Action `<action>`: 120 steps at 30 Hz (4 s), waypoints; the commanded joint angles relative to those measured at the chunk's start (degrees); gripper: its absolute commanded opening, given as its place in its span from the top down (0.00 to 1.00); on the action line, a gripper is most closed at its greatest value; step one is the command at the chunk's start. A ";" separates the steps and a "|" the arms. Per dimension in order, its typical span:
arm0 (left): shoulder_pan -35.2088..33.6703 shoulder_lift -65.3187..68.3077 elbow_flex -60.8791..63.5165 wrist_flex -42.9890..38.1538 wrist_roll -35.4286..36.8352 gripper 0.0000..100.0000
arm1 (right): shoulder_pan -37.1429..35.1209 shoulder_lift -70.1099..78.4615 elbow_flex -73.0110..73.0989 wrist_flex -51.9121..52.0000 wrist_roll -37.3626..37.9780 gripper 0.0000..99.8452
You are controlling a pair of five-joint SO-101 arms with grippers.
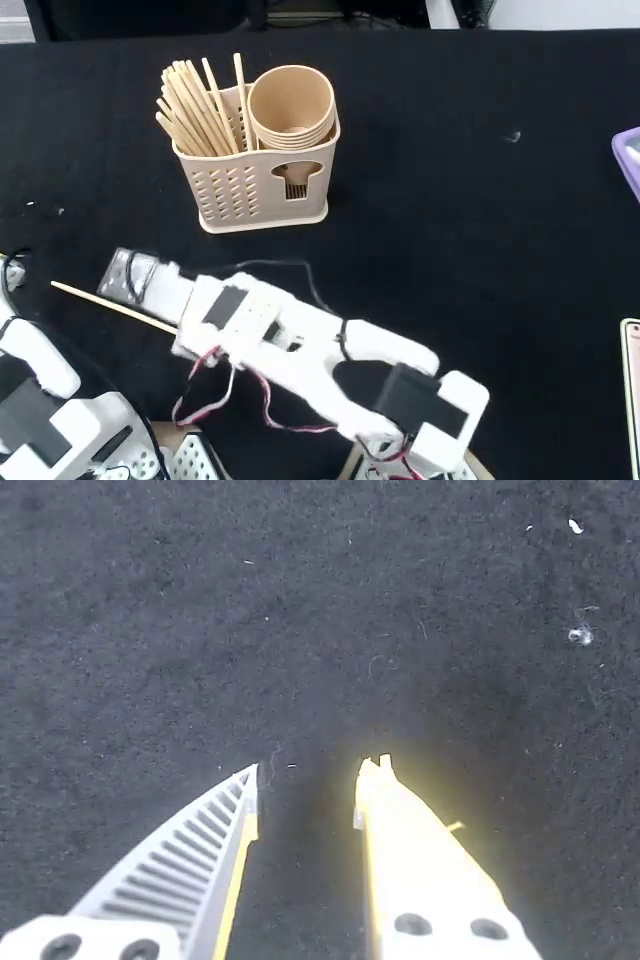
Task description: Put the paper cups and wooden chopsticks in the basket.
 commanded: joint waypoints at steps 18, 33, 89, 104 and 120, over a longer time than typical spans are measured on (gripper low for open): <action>-0.22 -1.93 0.13 -1.05 0.62 0.84 | 3.08 7.43 -6.11 6.59 4.66 0.76; -0.22 -1.93 0.04 -0.97 0.62 0.84 | 3.87 7.43 -6.02 9.41 7.91 0.96; -0.40 -1.93 -0.31 -1.05 0.70 0.84 | 8.88 -6.29 -4.09 5.10 4.75 0.81; -0.13 -1.93 -0.04 -1.05 0.70 0.84 | 5.63 9.27 -6.29 -5.01 11.43 0.81; -0.04 -1.93 0.04 -1.05 0.70 0.84 | 6.07 -5.67 0.13 4.75 11.08 0.99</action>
